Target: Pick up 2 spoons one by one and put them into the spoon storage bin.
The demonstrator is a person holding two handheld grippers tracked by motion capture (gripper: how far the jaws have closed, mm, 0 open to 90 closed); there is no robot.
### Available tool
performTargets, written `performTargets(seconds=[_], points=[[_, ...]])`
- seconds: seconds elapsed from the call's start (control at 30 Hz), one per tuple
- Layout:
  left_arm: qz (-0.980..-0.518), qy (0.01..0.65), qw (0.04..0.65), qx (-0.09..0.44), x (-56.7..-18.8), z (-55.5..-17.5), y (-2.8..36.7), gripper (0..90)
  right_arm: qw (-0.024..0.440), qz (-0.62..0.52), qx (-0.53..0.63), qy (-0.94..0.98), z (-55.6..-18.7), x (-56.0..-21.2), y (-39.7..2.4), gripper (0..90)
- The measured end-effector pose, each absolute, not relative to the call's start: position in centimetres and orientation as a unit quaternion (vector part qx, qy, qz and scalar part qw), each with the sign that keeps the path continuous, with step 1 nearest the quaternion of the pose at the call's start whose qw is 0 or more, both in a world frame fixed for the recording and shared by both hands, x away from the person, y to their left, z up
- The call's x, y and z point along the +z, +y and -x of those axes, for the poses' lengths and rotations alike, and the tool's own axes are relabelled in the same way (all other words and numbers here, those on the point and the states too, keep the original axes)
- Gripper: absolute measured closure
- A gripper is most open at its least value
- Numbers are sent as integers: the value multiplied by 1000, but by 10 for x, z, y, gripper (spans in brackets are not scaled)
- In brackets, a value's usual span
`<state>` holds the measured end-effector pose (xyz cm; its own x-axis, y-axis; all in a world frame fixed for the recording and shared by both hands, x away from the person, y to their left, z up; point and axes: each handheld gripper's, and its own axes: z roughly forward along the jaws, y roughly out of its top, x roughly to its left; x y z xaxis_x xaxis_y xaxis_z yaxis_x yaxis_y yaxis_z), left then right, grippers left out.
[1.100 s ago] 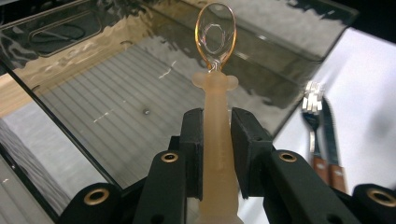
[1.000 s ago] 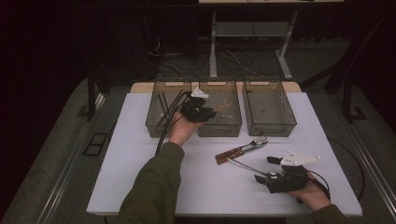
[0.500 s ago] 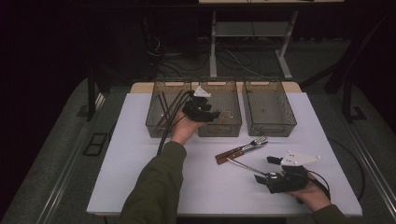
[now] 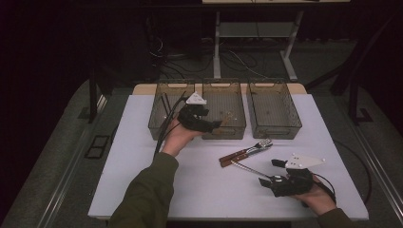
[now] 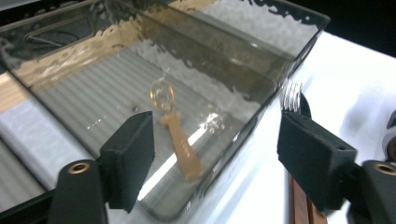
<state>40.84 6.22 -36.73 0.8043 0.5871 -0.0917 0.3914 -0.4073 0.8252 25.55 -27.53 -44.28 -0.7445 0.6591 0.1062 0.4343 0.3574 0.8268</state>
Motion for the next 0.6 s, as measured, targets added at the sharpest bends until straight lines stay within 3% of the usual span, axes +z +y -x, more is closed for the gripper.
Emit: performTargets(seconds=[0.37,0.6], points=[[-829,289,468,102,-374,-381,80,146,122,-339,455,814,-255,-443,-276,128],[-830,276,473,102,-382,-359,90,141,121,-341,454,814,-255,-443,-275,128]])
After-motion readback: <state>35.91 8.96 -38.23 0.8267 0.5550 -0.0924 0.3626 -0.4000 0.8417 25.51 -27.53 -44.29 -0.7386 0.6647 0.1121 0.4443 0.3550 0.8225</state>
